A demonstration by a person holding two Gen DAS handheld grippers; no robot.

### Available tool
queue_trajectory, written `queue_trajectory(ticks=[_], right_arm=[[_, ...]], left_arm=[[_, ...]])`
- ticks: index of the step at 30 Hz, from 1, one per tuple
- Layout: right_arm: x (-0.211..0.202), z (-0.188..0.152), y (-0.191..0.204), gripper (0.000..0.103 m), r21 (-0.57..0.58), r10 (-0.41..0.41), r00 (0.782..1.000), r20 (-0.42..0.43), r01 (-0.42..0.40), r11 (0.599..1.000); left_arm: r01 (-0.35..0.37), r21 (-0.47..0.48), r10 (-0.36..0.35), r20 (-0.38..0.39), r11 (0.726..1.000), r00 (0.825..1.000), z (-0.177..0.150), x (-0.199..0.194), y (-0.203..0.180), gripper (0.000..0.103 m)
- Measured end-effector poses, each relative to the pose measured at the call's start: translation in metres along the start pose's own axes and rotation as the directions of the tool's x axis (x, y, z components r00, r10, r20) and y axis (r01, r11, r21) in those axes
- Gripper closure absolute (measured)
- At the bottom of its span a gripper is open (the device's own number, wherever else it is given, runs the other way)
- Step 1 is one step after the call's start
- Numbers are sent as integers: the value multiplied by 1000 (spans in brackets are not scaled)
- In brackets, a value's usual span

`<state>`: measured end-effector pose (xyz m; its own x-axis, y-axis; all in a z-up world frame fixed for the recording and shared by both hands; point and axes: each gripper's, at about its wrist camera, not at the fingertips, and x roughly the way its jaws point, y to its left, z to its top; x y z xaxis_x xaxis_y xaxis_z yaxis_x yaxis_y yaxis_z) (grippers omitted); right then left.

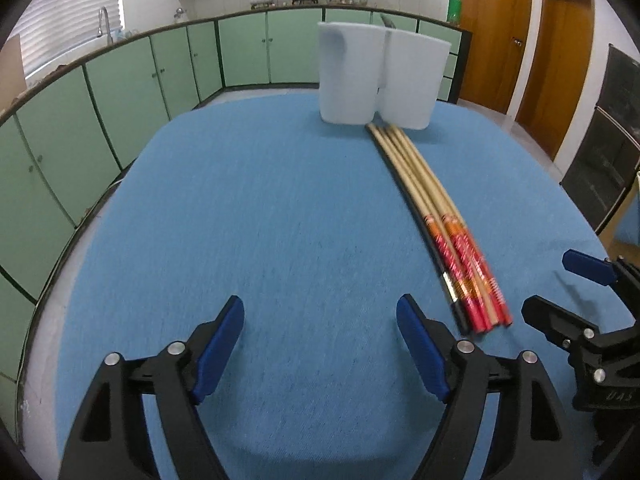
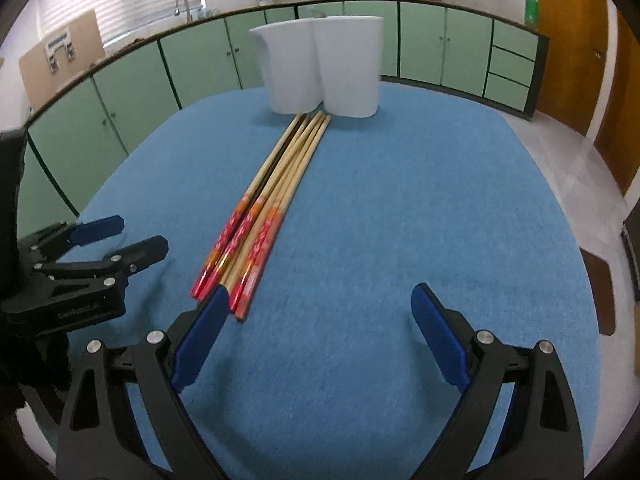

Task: Organize utensils
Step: 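Move both open tools back over the chopstick bundle, then grasp a red-patterned chopstick with the right tool while the left tool grasps the black chopstick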

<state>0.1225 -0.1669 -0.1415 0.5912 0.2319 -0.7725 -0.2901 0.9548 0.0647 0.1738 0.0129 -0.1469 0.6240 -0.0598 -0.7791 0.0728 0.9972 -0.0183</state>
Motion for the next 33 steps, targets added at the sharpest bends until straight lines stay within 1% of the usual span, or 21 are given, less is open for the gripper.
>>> queue_trajectory(ticks=[6,7,13,15,17,18,19,20,21,23,25,27,28,33], right_arm=[[12,-1,8,14,-50,-58,996,-62,55,997],[13,0,6,14,-47,-59,996,-63,56,997],[8,0,-14,14,-4,-126,991,-53,126,992],[4,-2,-19,14,21,-99,994,-43,100,995],[1,-4,-20,25,38,-50,998,-32,51,998],[1,-5,-18,27,40,-34,999,-30,35,999],[2,-6,-16,34,43,-16,999,-30,17,999],[3,-7,-14,38,43,-10,999,-31,11,999],[3,-7,-11,45,37,-15,999,-28,16,999],[3,-6,-8,60,24,4,1000,-26,-3,1000],[4,-6,-4,71,14,1,1000,-29,-1,1000],[3,-5,-2,86,8,10,1000,-27,-10,1000],[2,-6,-3,97,9,20,999,-27,-19,1000],[1,-7,-5,97,20,19,1000,-23,-19,1000]], left_arm=[[3,-14,-3,-15,1000,1000,-3,2,3,24],[4,-14,-4,-15,1000,1000,-3,2,3,24],[6,-18,-6,-15,1000,1000,-4,0,4,22],[3,-14,-3,-16,1000,1000,-3,-1,4,22],[0,-10,0,-15,1000,1000,-4,-1,4,22],[-1,-8,1,-15,1000,1000,-5,-1,3,22],[-1,-5,1,-15,1000,1000,-5,-2,3,22],[-1,-4,1,-15,1000,1000,-6,-2,3,22],[-2,-2,2,-15,1000,1000,-6,-2,3,22],[-2,-1,2,-16,1000,1000,-7,-3,3,22],[0,1,0,-16,1000,1000,-8,-4,2,21],[10,1,-10,-16,1000,1000,-8,-4,0,21],[19,0,-19,-15,1000,1000,-9,-5,-1,21],[64,20,-64,-10,998,998,-8,-7,-15,21]])
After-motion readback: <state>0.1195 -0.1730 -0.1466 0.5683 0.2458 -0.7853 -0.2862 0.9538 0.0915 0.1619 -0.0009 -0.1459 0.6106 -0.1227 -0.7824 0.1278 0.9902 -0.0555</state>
